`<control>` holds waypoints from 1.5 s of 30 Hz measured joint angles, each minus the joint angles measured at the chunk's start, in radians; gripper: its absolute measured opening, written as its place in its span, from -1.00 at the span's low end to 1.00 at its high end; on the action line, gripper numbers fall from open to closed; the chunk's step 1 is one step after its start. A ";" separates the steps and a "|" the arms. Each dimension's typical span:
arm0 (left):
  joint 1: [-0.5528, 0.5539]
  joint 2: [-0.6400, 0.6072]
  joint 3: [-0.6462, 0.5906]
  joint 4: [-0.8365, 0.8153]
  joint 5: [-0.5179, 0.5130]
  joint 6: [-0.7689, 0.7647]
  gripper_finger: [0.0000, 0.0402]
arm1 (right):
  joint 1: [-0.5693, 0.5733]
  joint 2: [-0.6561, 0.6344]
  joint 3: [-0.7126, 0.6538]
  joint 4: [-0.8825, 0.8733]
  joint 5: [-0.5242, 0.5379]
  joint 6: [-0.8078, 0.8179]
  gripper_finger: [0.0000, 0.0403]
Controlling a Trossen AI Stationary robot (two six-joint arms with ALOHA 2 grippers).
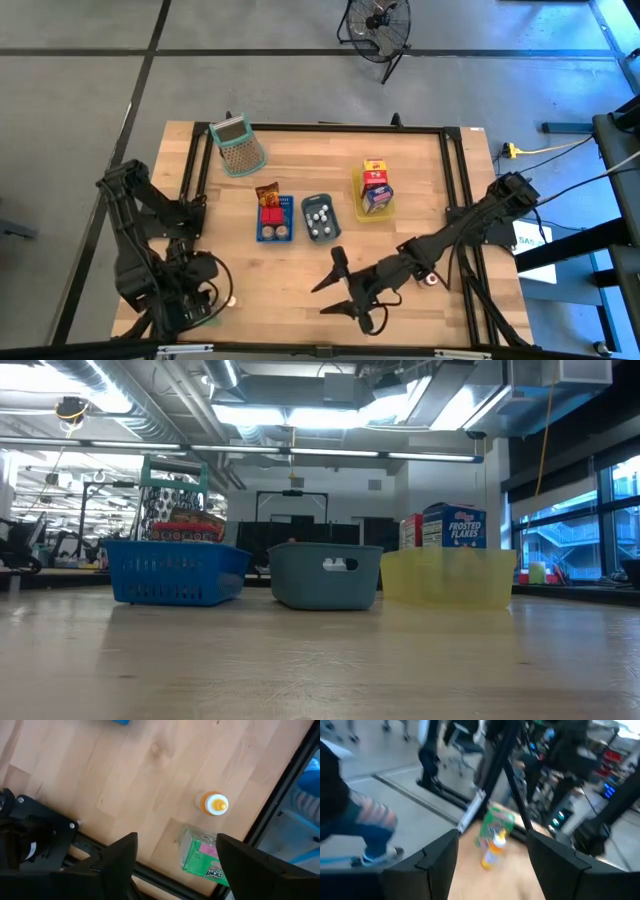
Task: Pick & Place Kitchen Items
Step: Put the green cereal box into the yellow bin
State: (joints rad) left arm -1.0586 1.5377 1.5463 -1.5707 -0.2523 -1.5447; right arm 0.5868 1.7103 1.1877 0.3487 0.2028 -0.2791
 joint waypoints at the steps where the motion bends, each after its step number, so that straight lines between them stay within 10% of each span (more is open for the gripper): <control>1: 0.000 -0.003 0.000 0.000 0.000 -0.010 0.34 | -0.006 0.000 0.000 0.019 -0.029 -0.001 0.17; 13: 0.002 -0.017 0.000 0.000 0.117 -0.187 0.45 | -0.061 0.000 0.000 0.074 -0.102 -0.209 0.17; 45: -0.024 -0.020 -0.010 0.006 0.222 -0.463 0.69 | -0.079 0.000 0.000 -0.145 -0.405 -0.036 0.17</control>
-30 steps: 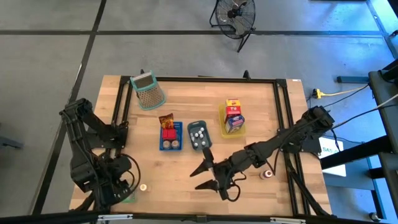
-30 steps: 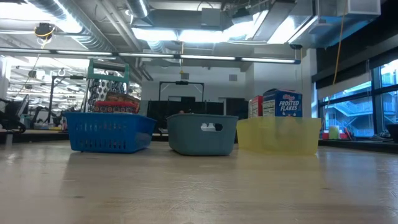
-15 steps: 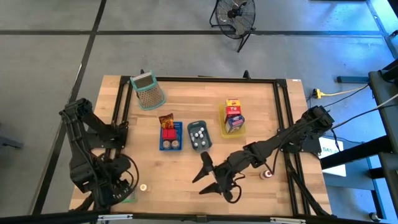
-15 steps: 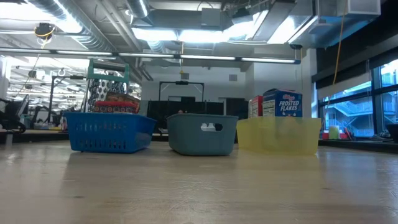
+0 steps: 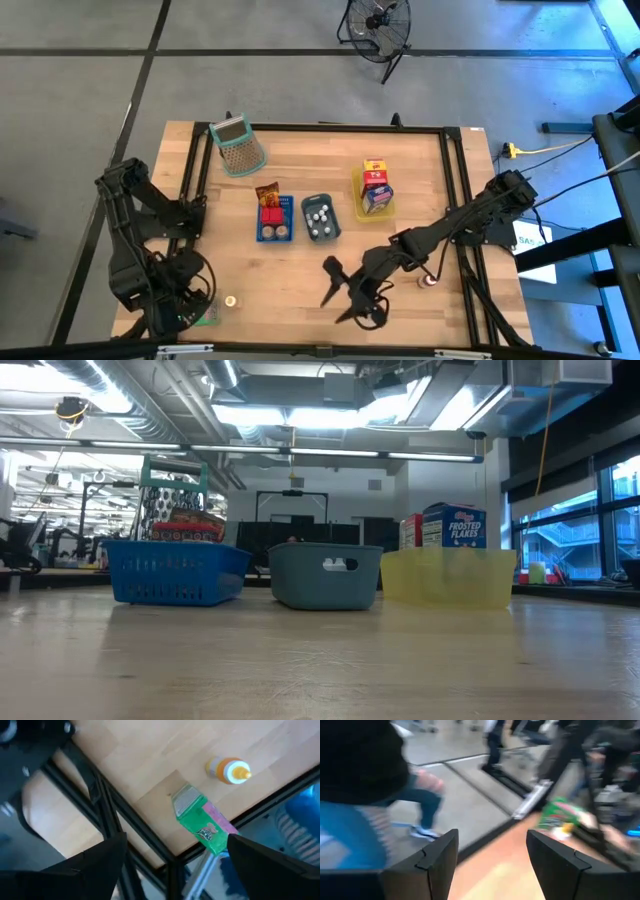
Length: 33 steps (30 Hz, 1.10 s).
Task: Pick & Place Kitchen Items
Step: Put the green cereal box into the yellow bin
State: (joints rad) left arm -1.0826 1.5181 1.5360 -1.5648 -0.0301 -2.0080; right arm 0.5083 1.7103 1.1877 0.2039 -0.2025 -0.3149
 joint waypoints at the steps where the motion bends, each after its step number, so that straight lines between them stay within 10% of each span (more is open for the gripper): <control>1: -0.002 0.000 -0.001 0.004 0.003 -0.044 0.71 | 0.001 0.000 0.000 -0.010 -0.039 0.015 0.17; 20: -0.008 0.120 -0.002 0.422 0.067 -0.100 0.72 | 0.179 0.000 0.000 -0.100 -0.246 0.072 0.17; 33: 0.049 0.120 -0.003 0.219 0.092 -0.185 0.72 | 0.235 0.000 0.000 -0.101 -0.246 0.083 0.17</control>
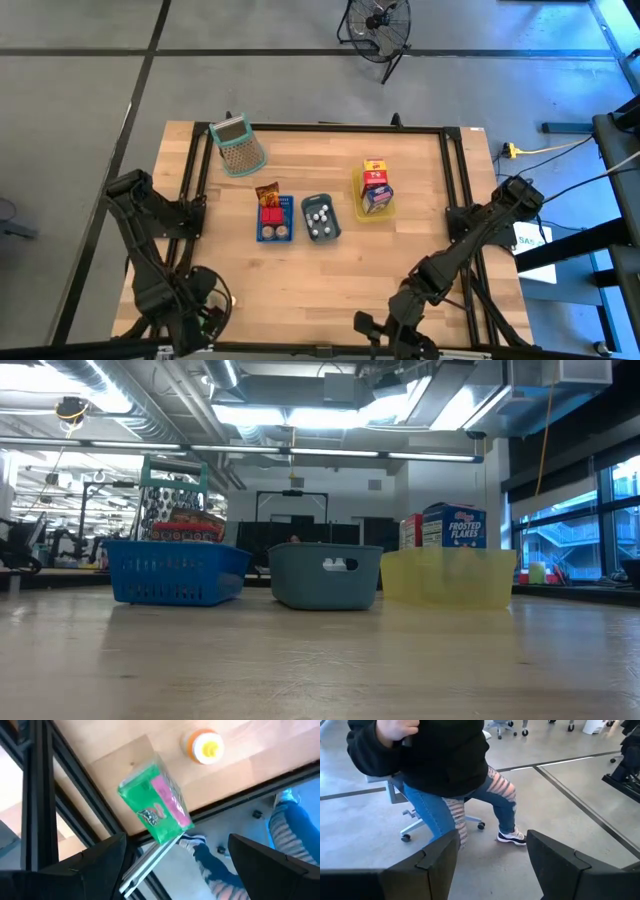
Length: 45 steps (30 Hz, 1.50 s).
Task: Pick & Place Kitchen Items
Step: Put the green cereal box into the yellow bin
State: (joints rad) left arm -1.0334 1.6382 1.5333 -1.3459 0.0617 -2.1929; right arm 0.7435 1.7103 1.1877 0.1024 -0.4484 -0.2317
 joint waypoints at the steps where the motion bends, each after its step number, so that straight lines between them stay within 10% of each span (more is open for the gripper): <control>1: 0.002 0.000 0.000 0.006 0.004 0.013 0.72 | 0.000 0.000 0.000 -0.002 0.000 0.000 0.17; 22: 0.032 0.031 -0.011 0.045 0.022 -0.041 0.72 | -0.017 0.000 0.000 -0.007 0.271 -0.031 0.17; 45: 0.037 0.068 -0.012 -0.005 0.140 -0.063 0.69 | -0.069 0.001 0.000 0.024 0.265 -0.038 0.17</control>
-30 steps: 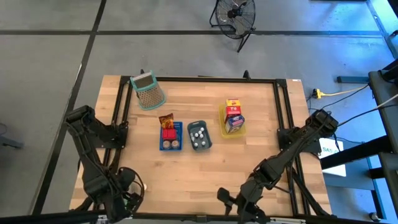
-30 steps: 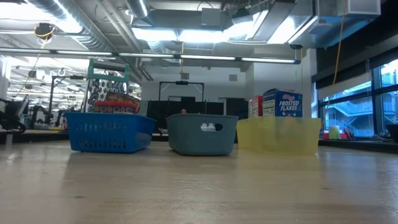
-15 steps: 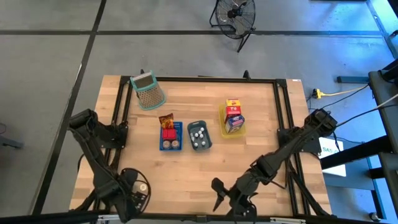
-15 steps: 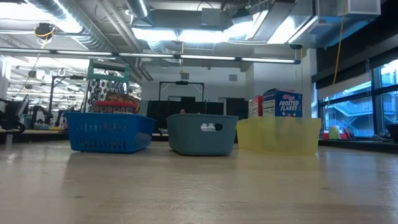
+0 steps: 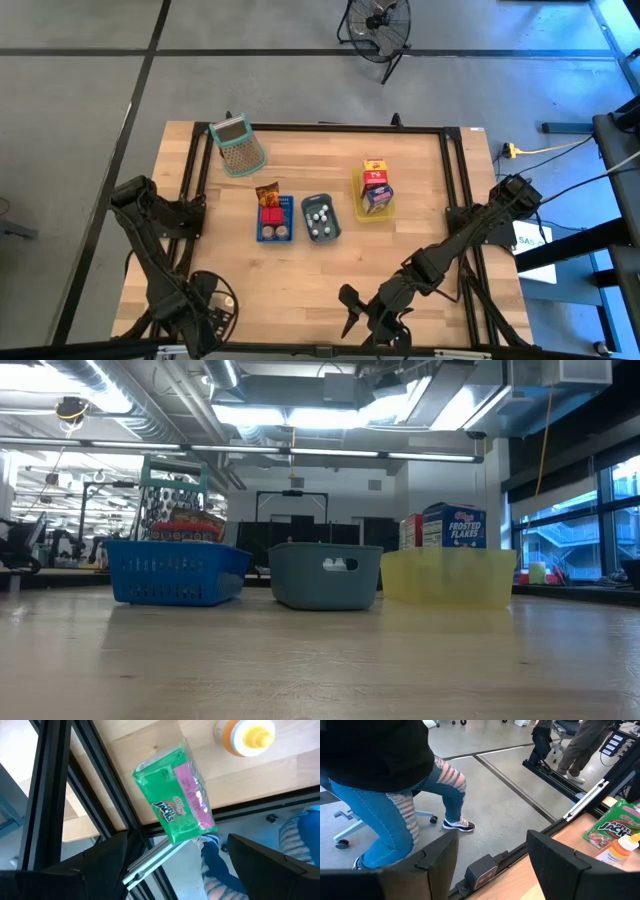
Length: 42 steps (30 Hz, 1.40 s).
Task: Pick & Place Kitchen Items
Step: Put the green cereal box into the yellow bin
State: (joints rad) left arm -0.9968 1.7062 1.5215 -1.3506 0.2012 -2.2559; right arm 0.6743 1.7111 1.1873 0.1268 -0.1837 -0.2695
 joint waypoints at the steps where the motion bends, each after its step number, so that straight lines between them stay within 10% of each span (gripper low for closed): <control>1: -0.001 0.001 0.000 0.000 0.000 -0.001 0.69 | 0.000 0.000 0.000 0.002 0.000 0.000 0.17; 42: 0.002 0.028 -0.032 0.050 -0.003 0.005 0.69 | 0.001 0.000 0.000 0.005 -0.006 0.004 0.17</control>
State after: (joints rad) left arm -0.9951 1.7346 1.4895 -1.3006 0.1978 -2.2511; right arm 0.6749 1.7111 1.1873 0.1314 -0.1898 -0.2657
